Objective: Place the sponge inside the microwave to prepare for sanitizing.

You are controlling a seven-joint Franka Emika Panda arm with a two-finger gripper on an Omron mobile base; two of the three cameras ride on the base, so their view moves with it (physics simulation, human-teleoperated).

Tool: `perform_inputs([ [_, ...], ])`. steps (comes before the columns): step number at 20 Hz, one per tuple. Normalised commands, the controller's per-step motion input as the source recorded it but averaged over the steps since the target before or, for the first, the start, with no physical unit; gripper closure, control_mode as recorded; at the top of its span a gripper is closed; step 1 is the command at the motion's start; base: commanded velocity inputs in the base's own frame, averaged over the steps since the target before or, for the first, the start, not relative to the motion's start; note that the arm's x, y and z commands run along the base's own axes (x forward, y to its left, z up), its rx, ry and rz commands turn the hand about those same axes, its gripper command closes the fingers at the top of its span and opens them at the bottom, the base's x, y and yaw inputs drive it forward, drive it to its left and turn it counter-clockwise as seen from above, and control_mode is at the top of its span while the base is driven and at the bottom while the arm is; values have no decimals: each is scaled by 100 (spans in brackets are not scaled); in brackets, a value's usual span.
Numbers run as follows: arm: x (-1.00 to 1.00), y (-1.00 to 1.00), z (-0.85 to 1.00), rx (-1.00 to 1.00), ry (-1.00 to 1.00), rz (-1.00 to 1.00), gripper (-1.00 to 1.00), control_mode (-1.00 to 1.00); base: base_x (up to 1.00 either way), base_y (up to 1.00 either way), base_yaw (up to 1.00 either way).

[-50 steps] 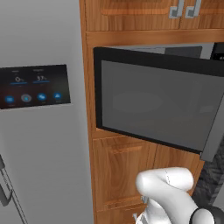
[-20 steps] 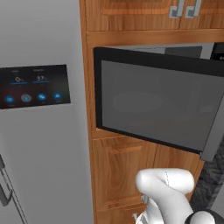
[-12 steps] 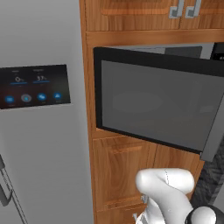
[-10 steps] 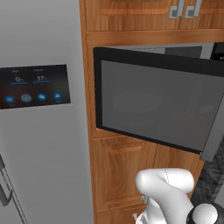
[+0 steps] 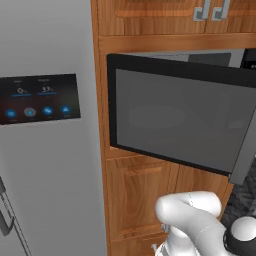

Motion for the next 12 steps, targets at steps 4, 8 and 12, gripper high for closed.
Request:
perform_inputs([
  [4, -29, 73, 7, 18, -5, 60, -100, -100, 0, 0, 0],
  [8, -27, 94, 17, 17, 0, 61, -100, -100, 0, 0, 0],
  [12, -44, 100, 7, 15, 0, 56, -100, -100, 0, 0, 0],
])
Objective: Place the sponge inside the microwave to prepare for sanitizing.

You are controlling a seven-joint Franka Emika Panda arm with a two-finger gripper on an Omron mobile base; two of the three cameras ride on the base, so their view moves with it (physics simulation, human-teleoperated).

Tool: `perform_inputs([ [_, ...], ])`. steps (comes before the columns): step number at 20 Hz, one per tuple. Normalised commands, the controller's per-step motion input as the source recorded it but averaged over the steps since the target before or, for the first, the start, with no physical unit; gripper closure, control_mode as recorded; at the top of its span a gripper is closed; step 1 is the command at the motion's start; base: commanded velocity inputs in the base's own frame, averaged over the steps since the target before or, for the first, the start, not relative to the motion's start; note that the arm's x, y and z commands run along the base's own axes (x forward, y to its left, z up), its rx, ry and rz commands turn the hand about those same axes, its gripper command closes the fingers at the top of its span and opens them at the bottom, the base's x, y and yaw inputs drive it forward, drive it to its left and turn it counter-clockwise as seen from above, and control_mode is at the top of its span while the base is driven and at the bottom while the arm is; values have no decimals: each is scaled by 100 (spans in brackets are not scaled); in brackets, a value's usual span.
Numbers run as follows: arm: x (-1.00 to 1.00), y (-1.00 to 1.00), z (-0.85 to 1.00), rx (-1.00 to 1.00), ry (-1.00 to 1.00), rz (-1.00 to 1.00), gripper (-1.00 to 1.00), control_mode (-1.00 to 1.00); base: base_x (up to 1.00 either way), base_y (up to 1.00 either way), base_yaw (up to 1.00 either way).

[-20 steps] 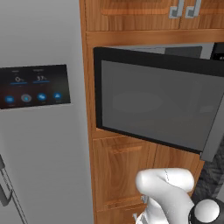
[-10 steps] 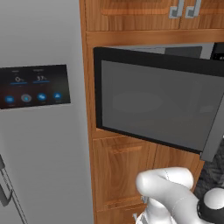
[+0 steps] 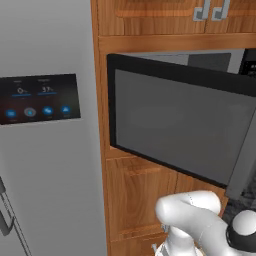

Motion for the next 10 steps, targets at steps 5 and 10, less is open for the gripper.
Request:
perform_inputs([
  [5, -90, 100, -4, 17, 0, 40, -100, -100, 0, 0, 0],
  [10, -100, 100, -52, 6, -19, 7, -100, -100, 0, 0, 0],
])
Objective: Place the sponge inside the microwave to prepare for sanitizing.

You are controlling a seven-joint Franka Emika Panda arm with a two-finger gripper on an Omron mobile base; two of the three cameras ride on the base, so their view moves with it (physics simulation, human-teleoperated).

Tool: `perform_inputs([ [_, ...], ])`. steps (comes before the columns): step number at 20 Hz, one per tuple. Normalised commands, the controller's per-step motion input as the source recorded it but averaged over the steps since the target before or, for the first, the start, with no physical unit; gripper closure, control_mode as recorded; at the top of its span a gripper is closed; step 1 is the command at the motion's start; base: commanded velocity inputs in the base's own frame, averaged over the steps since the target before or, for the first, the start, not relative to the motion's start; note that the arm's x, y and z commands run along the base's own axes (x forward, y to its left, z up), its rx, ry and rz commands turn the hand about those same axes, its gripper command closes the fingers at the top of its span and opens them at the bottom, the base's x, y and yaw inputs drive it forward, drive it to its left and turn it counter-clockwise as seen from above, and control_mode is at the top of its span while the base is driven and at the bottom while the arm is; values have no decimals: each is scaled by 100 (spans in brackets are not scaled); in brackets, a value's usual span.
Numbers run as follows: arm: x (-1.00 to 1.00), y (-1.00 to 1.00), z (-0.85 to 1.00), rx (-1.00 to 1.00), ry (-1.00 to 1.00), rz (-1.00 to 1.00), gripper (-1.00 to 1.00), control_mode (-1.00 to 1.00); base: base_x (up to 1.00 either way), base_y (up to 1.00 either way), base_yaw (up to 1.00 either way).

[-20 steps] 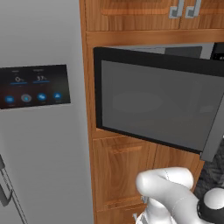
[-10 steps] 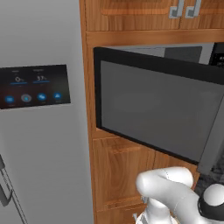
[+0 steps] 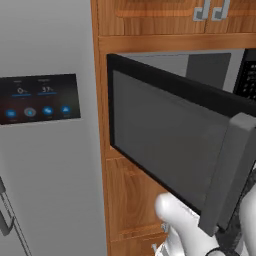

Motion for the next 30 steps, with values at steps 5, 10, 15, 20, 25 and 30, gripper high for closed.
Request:
perform_inputs([
  [5, -84, 100, -61, 5, -24, -13, -100, -100, 0, 0, 0],
  [10, -63, 100, -59, 1, -23, -15, -100, -100, 0, 0, 0],
  [15, -34, 100, -41, 0, -26, -19, -100, -100, 0, 0, 0],
  [20, -25, 72, -58, 1, -26, -30, -100, -100, 0, 0, 0],
  [25, -36, 6, -55, 3, -23, -43, -100, -100, 0, 0, 0],
  [30, -5, -59, -27, 2, -3, -43, -100, -100, 0, 0, 0],
])
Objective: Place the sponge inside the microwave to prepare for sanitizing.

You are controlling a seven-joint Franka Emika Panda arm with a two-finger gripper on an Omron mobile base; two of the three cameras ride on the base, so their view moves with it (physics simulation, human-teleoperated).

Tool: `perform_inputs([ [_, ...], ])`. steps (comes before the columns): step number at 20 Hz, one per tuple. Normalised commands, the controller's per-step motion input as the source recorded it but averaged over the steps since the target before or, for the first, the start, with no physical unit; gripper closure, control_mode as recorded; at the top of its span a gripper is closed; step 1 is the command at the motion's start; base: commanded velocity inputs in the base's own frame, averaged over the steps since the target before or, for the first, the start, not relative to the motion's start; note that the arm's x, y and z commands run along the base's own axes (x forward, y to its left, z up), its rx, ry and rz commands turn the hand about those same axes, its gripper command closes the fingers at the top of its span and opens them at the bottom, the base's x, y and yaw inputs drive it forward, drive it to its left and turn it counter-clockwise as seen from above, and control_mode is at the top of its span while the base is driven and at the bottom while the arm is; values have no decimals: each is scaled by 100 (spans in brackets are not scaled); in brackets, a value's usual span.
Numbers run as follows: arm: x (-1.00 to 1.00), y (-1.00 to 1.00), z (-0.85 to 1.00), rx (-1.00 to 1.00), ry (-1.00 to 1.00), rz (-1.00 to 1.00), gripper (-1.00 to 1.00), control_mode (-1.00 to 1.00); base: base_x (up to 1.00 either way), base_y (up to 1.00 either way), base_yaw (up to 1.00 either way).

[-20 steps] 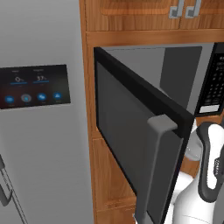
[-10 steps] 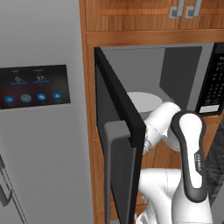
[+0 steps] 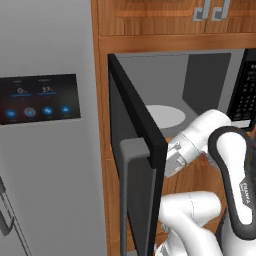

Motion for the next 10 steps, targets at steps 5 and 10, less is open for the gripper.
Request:
perform_inputs([
  [5, 58, -100, -9, 0, 7, -48, -100, -100, 0, 0, 0],
  [10, 35, -11, -9, -12, -10, -9, -100, -100, 0, 0, 0],
])
